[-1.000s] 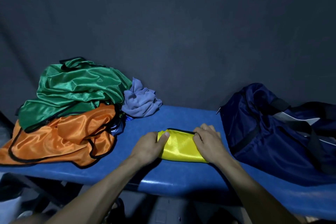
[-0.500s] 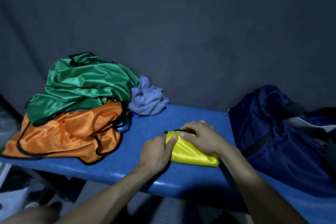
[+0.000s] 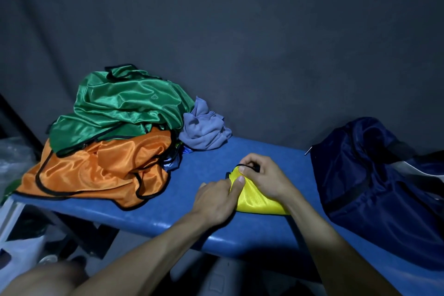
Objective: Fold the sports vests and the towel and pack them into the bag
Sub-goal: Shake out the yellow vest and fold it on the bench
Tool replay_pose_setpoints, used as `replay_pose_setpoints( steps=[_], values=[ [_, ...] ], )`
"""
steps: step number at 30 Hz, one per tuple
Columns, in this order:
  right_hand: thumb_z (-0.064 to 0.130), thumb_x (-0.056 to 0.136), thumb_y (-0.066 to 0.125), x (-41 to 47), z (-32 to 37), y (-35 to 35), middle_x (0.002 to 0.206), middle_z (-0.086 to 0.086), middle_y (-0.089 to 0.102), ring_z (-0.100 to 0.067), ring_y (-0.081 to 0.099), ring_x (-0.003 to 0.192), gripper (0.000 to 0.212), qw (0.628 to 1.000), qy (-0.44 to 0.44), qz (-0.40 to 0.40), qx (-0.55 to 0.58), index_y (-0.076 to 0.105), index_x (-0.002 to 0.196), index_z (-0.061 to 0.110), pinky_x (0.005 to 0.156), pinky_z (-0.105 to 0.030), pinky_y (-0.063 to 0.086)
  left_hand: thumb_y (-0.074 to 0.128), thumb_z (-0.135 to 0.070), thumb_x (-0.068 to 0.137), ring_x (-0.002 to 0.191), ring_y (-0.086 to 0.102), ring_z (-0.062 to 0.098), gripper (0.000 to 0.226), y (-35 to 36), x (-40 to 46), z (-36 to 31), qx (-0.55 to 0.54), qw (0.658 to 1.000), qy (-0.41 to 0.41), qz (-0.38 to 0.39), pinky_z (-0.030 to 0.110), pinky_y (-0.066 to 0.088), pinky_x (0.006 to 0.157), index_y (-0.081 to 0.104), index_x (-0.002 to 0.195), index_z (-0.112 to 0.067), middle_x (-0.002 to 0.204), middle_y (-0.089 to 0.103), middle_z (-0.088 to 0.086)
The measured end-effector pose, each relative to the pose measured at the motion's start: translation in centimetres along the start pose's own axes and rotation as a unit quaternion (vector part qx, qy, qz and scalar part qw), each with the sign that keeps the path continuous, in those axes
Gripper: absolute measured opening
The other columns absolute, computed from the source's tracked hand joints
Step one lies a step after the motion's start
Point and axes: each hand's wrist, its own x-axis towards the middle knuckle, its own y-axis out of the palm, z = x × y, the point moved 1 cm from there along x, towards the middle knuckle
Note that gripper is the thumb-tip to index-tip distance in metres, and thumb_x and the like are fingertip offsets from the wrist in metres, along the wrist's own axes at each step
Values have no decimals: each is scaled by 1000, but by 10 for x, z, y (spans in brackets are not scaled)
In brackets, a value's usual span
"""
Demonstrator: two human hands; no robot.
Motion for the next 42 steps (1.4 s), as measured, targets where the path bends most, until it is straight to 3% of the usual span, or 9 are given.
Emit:
replay_pose_setpoints(
  steps=[4,8,14,18,23,29,35,39,42],
  values=[
    [16,93,69,-1,1,2,76,7,63,-8,57,74,11,999,-12,-8,-33,66,84,21,75,-32,49,17,-59,105,86,57,30,62,-5,-4,-3,-19,1000,-11,-8,39,35,77,43,68,-16,75,56,2],
    [27,95,65,-4,1,3,76,10,65,-5,59,74,11,992,-29,-33,-122,64,84,25,74,-34,50,18,-59,105,91,59,30,63,-12,0,-4,-43,998,-39,-12,41,44,80,47,67,-17,87,66,8],
    [46,92,58,-7,3,4,78,13,66,-7,61,78,20,983,-28,-38,-177,61,84,29,74,-43,53,30,-53,106,72,55,27,60,-15,7,3,-70,996,-49,-32,36,32,60,39,59,-15,63,51,0],
    [63,82,49,-6,2,4,79,15,67,-7,63,80,36,980,-10,-49,-192,62,85,29,74,-44,54,34,-58,103,69,57,27,58,-18,5,7,-27,997,-15,-71,35,33,57,44,64,-16,62,53,-1],
    [52,86,61,-5,5,1,80,12,69,-9,64,80,25,979,-3,-51,-196,67,85,27,76,-42,54,30,-55,104,84,59,33,48,-8,7,2,53,994,-31,-90,37,33,64,45,74,-21,83,63,5],
    [42,93,62,-28,5,-43,88,15,66,-11,62,85,16,941,90,-34,-324,65,87,28,78,-40,56,31,-51,105,74,53,27,49,0,11,10,20,993,-46,-105,36,32,63,40,68,-20,71,54,-2],
    [37,94,71,-58,-7,-68,78,3,69,-11,63,76,23,967,185,-41,-171,68,79,19,66,-25,47,30,-49,106,72,54,27,49,4,8,10,16,992,-36,-123,36,34,62,41,69,-19,69,54,-2],
    [25,92,72,-56,-7,-63,59,16,57,-8,56,68,10,973,215,-64,-59,75,83,21,63,-25,47,29,-50,106,74,55,28,48,5,7,11,24,991,-34,-127,36,35,63,40,71,-20,73,57,0],
    [20,91,73,-53,-4,-64,70,9,61,-10,54,69,7,960,272,-68,9,76,88,14,58,-26,42,28,-51,106,76,57,30,47,6,6,12,28,991,-29,-125,37,36,63,41,73,-20,75,59,1]
  ],
)
